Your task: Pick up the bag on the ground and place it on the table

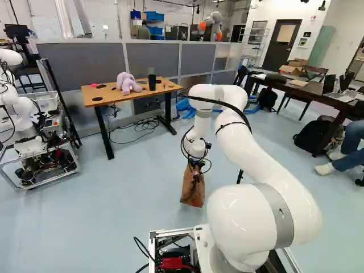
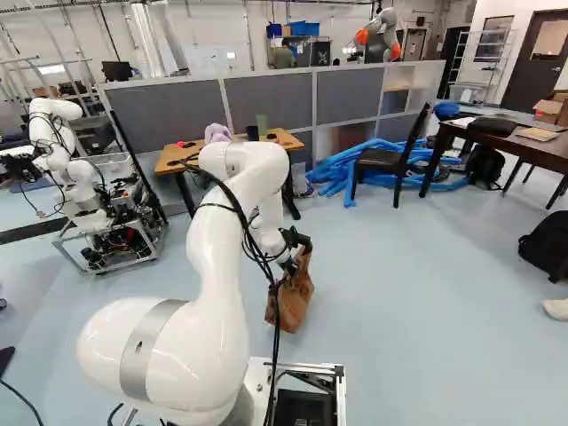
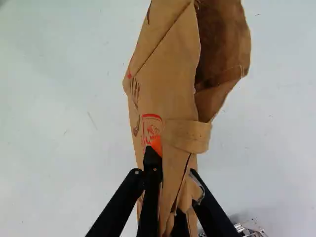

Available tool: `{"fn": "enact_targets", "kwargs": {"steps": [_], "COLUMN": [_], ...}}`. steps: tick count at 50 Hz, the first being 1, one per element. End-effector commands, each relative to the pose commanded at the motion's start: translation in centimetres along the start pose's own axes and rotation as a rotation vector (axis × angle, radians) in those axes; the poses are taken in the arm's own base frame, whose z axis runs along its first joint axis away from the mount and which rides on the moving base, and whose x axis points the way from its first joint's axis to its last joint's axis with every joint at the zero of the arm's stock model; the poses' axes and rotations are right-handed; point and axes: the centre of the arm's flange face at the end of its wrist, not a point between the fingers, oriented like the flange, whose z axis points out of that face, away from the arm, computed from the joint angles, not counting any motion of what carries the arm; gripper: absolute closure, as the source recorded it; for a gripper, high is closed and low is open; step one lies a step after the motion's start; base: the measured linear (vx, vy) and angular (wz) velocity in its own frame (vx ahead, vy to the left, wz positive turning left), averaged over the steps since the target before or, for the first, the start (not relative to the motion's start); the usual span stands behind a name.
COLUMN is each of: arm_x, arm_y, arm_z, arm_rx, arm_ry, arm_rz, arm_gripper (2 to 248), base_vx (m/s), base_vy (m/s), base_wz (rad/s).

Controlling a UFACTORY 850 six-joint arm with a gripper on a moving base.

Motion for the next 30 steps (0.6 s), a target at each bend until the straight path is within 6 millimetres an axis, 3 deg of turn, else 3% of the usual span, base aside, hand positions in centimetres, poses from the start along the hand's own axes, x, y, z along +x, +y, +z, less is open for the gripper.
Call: {"fn": "enact_targets", "kwargs": {"steps": [30], "arm_x": [0.8], "arm_y": [0.2], "arm_z": [-4.3], "arm_rx": [0.008], "arm_ry": [-0.009], "arm_rz": [0.003], "arm_gripper": [229], "base_vx": [0.0], "base_vy": [0.0], "base_wz": [0.0]}}
